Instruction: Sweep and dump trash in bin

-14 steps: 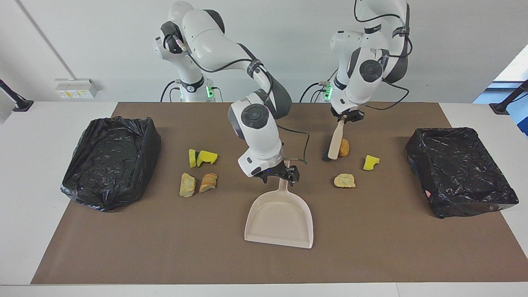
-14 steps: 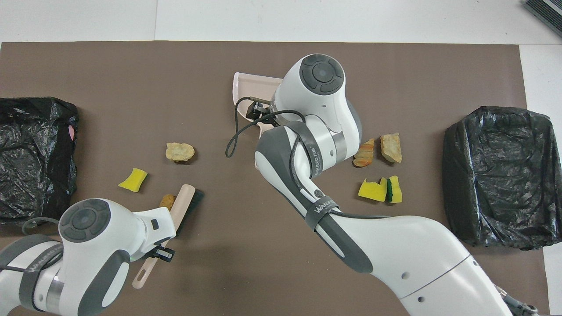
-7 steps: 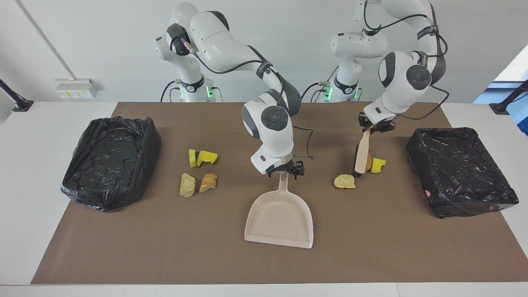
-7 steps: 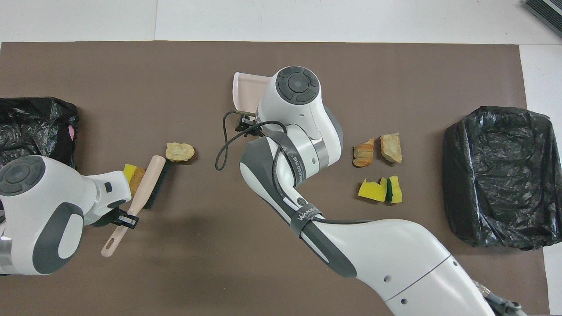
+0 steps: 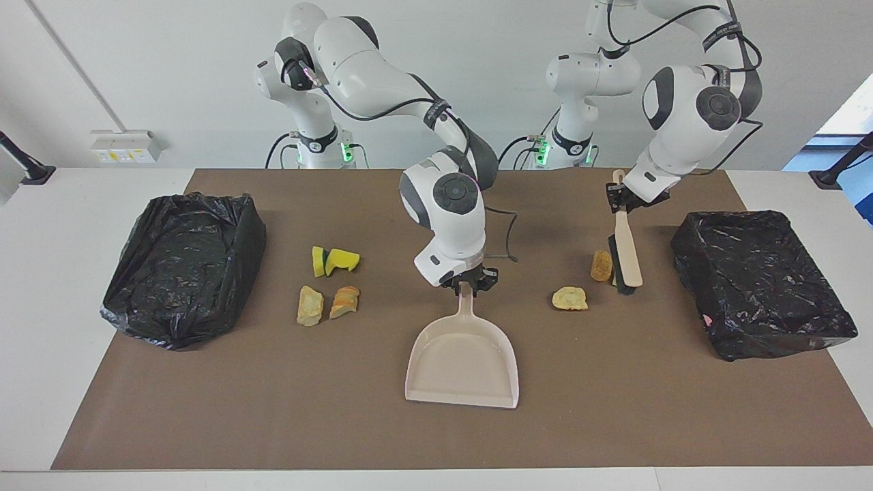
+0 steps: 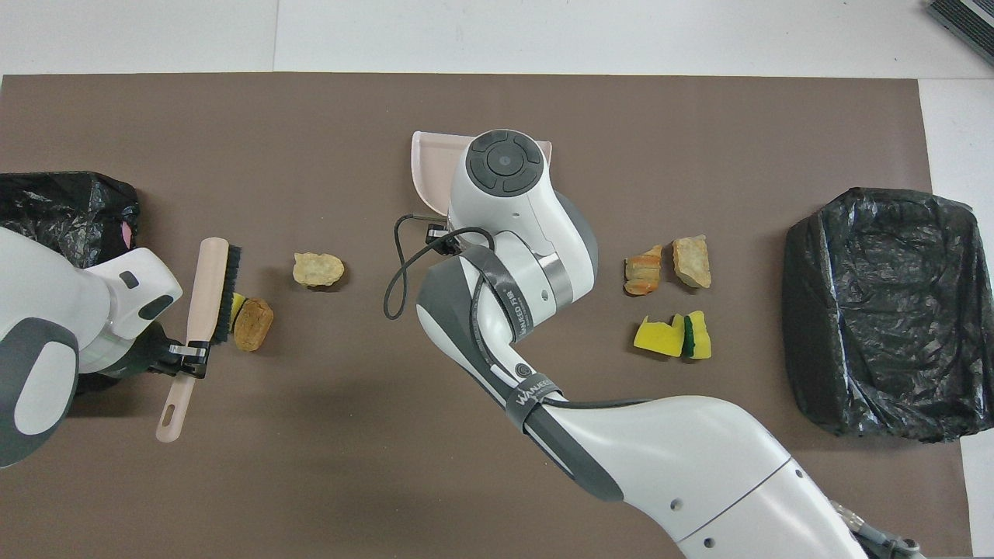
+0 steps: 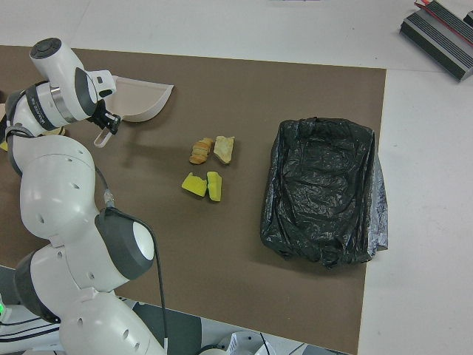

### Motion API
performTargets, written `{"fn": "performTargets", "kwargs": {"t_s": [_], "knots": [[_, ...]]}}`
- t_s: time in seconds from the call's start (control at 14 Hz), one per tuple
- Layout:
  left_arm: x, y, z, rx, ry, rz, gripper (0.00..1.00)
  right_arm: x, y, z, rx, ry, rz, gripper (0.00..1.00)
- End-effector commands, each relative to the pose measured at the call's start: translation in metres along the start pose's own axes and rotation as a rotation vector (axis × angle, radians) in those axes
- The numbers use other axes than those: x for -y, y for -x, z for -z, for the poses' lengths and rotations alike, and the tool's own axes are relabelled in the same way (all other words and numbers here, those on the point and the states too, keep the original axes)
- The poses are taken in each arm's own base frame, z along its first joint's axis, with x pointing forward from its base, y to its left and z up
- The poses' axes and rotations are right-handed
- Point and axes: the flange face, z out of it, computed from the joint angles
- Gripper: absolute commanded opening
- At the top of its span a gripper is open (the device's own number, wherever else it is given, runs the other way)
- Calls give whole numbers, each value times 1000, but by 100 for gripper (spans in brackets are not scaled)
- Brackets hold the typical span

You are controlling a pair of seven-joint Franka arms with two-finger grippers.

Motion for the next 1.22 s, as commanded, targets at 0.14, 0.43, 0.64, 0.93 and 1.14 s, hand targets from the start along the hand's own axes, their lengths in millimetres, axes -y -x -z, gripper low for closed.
{"fn": "performTargets", "kwargs": {"t_s": [0.14, 0.43, 0.64, 0.93, 1.14], "knots": [[26, 21, -12, -7, -101, 228, 0, -11, 10, 40, 1, 16, 35, 0], [13, 32, -62, 4, -121, 339, 0, -48, 11, 82, 35, 13, 387, 0], [8, 34, -86, 7, -124, 370, 0, -102, 23, 107, 85, 39, 696, 0], [0, 25, -94, -14, -120, 357, 0, -130, 49, 98, 144, 47, 1050, 0], [-16, 12, -99, -50, -115, 313, 0, -132, 71, 91, 176, 122, 1217, 0]]}}
